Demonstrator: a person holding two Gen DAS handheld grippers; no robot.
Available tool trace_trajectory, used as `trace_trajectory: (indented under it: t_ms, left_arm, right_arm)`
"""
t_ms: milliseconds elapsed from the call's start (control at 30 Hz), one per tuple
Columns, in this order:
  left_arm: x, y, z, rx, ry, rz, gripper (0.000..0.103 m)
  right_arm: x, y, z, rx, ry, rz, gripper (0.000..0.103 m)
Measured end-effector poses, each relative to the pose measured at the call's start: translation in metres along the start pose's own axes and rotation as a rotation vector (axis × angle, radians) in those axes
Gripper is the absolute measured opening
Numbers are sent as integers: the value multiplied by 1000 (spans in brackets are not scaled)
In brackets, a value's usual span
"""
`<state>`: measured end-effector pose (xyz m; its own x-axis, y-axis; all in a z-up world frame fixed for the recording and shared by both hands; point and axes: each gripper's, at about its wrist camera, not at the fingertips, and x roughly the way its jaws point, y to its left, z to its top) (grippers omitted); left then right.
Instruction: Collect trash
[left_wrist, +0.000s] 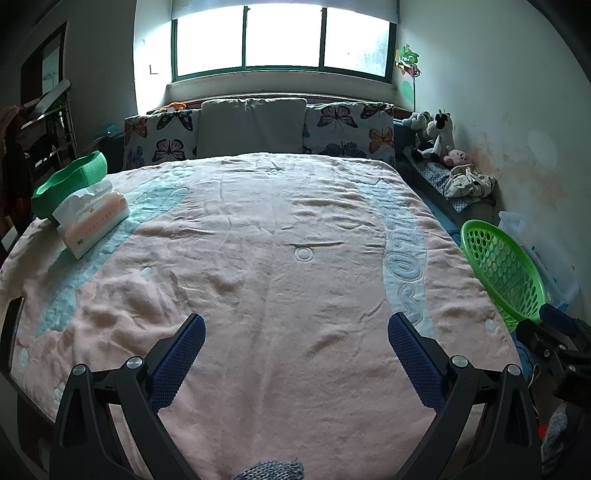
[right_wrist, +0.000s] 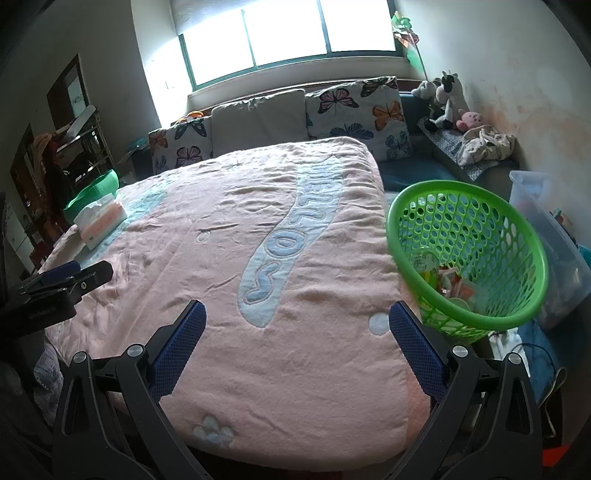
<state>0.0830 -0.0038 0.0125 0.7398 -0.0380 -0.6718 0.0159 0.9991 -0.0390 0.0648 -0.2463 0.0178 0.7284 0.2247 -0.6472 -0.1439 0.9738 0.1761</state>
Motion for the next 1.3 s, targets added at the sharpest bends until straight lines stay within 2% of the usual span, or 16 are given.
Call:
trace_trajectory:
  t_ms: [1300]
  left_arm:
    - [4, -1, -3, -1, 6, 5, 96]
  right_arm:
    - [5, 4, -3, -8, 8, 18, 98]
